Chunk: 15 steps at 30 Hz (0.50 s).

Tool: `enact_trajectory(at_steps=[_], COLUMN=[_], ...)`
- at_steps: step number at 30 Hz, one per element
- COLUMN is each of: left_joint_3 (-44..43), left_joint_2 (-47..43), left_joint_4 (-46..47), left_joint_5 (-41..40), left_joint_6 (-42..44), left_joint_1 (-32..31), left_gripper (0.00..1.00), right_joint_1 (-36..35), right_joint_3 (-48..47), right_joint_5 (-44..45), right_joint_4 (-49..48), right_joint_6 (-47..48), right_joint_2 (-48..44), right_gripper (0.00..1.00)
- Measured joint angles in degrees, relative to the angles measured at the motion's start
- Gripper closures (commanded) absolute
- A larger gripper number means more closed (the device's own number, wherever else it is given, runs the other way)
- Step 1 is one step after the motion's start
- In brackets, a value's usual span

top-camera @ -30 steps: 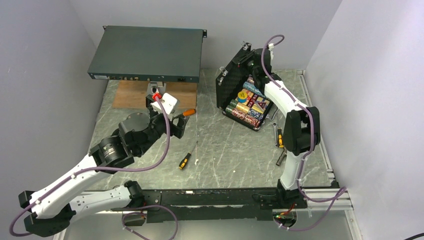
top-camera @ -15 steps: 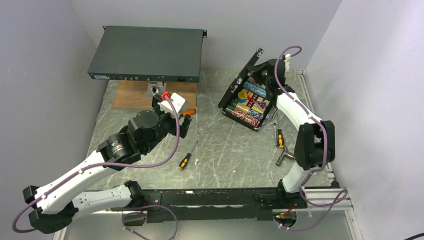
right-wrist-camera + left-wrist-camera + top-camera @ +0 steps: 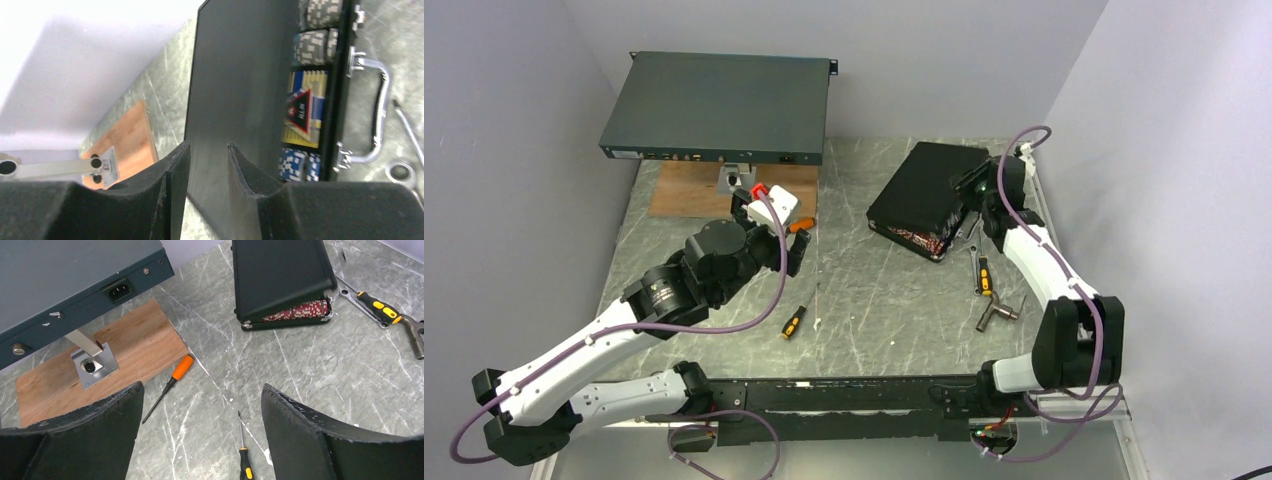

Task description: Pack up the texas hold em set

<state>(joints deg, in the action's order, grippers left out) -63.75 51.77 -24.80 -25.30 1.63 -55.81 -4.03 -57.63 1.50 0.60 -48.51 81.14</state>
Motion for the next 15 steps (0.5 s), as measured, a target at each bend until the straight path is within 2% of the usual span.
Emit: enact_trajectory(at_steps=[11, 15], left_joint_3=[0.0, 0.0], left_joint_2=[0.1, 0.1], left_joint_4=[-0.1, -0.2], left_joint_5=[0.5, 0.4], left_joint_6=[-0.8, -0.8], left_joint_1=[0.0, 0.0], left_gripper=[0.12, 0.12], right_joint_1=[1.8, 2.1], right_joint_3=[4.5, 5.3], right_joint_5=[5.3, 6.0], right_joint_4=[6.9, 9.1], right_joint_6=[9.2, 13.1], right_joint_2=[-7.9, -8.3], right_gripper=[0.61, 0.47])
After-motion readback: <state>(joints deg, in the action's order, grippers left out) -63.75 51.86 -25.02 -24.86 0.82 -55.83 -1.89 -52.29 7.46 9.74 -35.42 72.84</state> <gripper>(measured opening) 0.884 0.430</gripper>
